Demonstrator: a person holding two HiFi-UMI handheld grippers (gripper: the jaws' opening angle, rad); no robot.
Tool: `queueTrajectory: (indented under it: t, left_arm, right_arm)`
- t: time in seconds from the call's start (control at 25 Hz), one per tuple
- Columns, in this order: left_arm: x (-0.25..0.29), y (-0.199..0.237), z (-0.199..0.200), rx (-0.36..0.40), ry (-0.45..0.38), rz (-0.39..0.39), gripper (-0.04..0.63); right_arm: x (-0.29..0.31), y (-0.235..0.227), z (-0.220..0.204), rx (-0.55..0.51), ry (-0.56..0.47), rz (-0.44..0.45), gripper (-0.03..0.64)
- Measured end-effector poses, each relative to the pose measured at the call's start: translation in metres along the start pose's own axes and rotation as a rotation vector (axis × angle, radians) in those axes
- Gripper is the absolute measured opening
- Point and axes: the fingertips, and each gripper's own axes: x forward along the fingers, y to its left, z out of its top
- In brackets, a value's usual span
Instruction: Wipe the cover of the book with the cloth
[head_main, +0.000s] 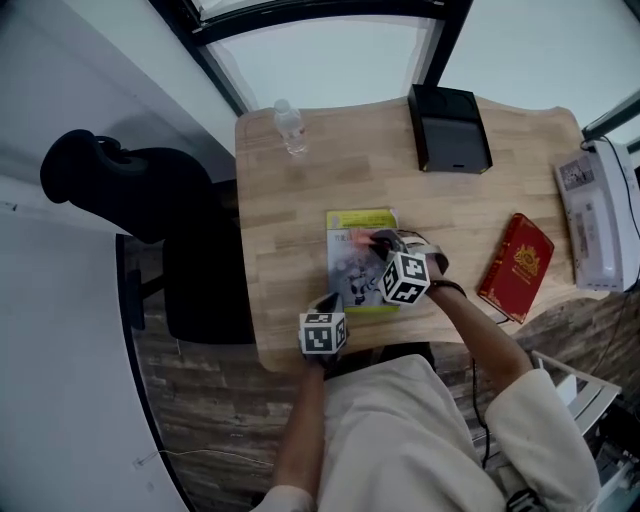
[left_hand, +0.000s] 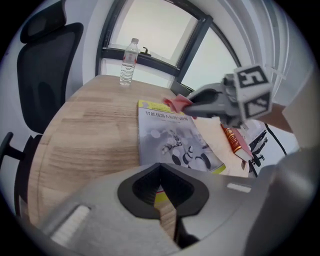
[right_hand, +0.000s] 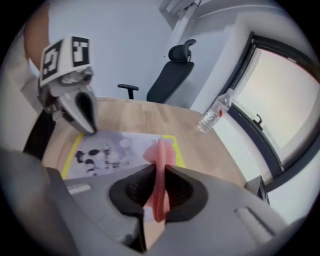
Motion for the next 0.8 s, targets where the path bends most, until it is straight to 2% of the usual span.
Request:
queueTrajectory:
  t: [0.16,0.32,0.48,0.8]
  left_arm:
    - [-0.005,-0.004,-0.014,0.019,0.018,0.003,0.006]
    - [-0.005,-0.001,-0.022,0.011,0.051,0.007,0.006]
    - [-0.004,0.004,-0.020,-0.014,0.060,0.008,0.006]
    - [-0.004,0.004,-0.020,-0.044,0.046,-0.019,0.006]
  right_arm:
    - [0.035,-0.046,-0.004,-0.028,0.041,-0.038,0.049]
    - [0.054,-0.063,-0.004,-0.076,0.071,-0.046,0.049]
    - [0.070,-0.053,-0.002,-0.135,0.100,-0.010,0.044]
    - [0.056,-0.011,0.003,-0.186,0.071,0.040,0.035]
